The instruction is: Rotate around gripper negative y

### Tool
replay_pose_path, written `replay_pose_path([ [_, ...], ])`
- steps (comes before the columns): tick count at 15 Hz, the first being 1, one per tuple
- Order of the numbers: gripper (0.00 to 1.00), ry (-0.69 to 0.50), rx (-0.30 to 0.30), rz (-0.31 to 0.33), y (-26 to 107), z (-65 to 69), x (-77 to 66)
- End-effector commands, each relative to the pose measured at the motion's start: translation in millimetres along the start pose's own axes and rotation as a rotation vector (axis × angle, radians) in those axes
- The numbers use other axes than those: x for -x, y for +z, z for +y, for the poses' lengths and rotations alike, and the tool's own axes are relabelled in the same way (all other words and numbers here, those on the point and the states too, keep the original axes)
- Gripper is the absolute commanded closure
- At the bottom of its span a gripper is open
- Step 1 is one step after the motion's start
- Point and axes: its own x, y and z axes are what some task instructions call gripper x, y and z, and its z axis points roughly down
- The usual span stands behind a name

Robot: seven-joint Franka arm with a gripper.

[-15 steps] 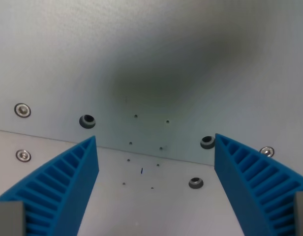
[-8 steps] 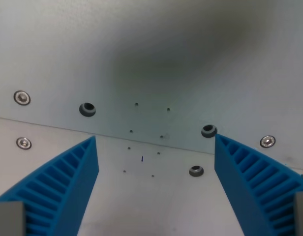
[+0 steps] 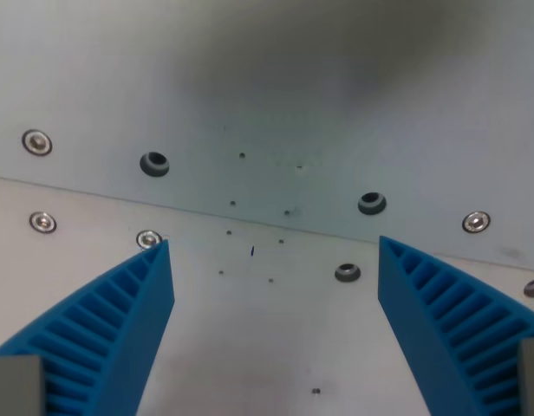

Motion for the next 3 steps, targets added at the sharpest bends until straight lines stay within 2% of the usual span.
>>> replay_pose_path([
  [1,0.00,0.014,0.029,-0.232,-6.7,-0.2,-6.2],
  [3,0.00,0.015,0.029,-0.255,-6.7,-0.2,-6.2],
])
